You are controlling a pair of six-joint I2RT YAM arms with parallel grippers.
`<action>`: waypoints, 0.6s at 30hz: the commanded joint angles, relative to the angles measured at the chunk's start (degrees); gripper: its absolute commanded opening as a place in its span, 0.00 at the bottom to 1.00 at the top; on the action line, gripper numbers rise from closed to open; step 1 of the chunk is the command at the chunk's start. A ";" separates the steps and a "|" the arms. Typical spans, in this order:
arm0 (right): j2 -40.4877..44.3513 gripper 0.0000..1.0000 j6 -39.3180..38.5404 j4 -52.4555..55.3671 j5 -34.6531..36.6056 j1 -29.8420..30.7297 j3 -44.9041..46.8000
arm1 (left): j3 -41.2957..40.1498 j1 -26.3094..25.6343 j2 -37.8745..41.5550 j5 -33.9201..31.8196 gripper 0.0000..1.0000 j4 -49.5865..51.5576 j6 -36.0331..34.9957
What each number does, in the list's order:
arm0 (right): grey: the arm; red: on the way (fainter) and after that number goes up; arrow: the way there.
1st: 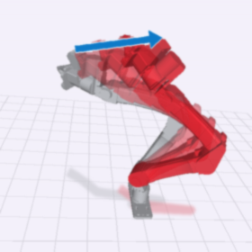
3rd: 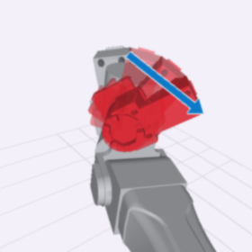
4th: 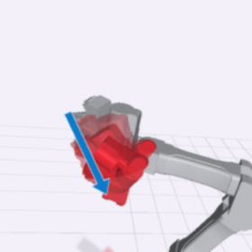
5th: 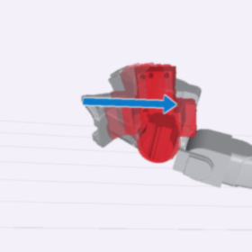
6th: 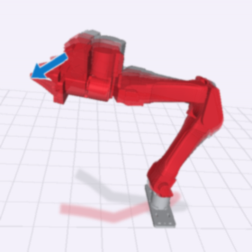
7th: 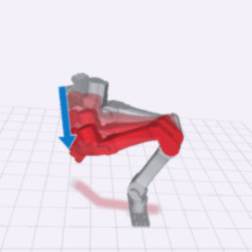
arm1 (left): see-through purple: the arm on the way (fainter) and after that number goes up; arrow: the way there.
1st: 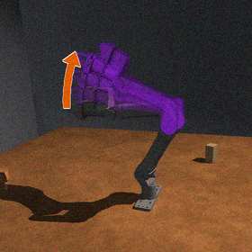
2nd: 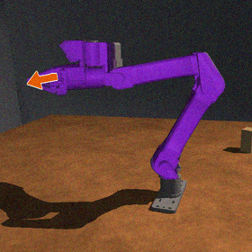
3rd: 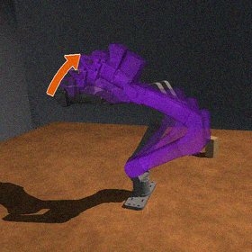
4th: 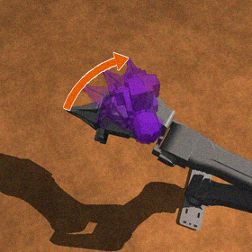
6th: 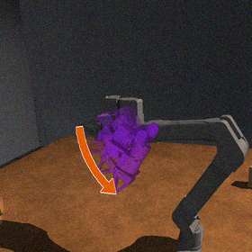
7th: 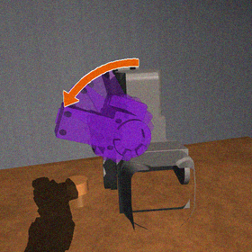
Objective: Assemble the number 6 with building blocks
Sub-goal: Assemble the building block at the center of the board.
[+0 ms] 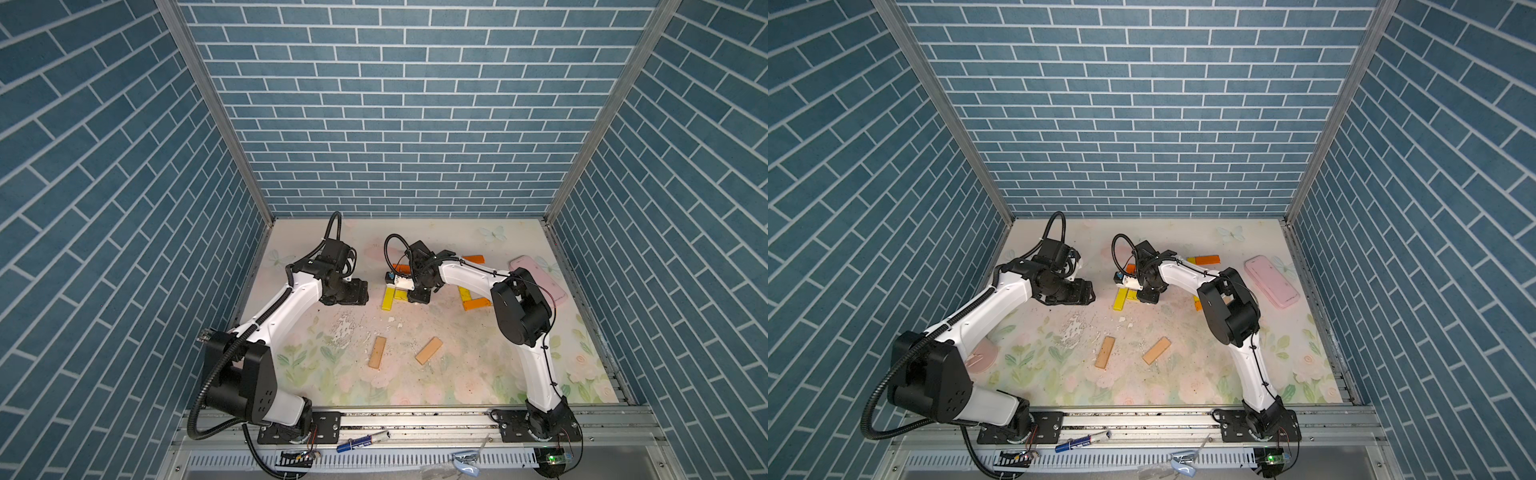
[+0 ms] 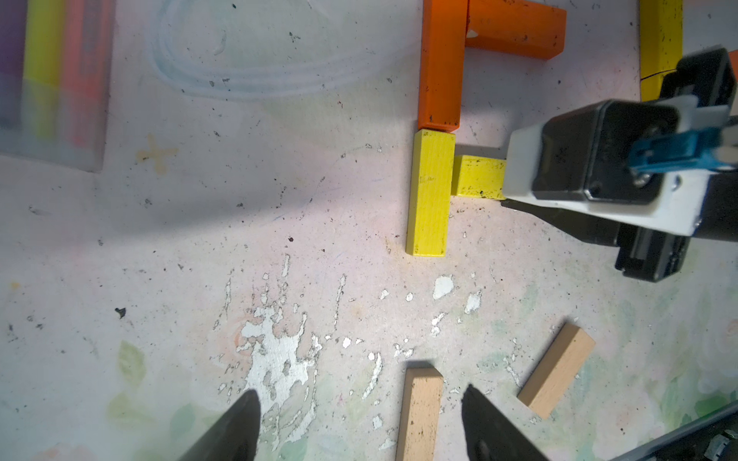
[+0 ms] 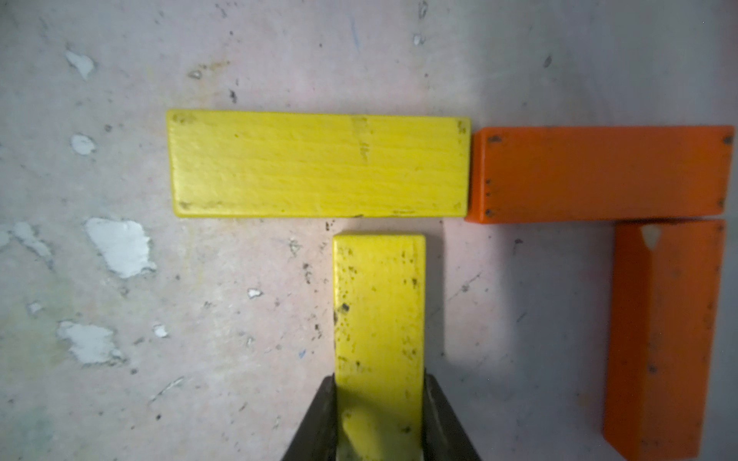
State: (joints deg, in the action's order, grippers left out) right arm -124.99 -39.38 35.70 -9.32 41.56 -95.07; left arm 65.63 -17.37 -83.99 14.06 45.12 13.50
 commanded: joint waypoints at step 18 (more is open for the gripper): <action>-4.08 0.32 0.96 4.80 0.53 -0.69 -2.35 | -0.63 0.75 0.58 1.31 0.80 -0.30 0.13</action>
State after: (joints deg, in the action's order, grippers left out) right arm -126.23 -38.83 37.28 -9.32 41.39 -97.17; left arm 65.63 -17.10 -83.99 14.90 45.08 13.52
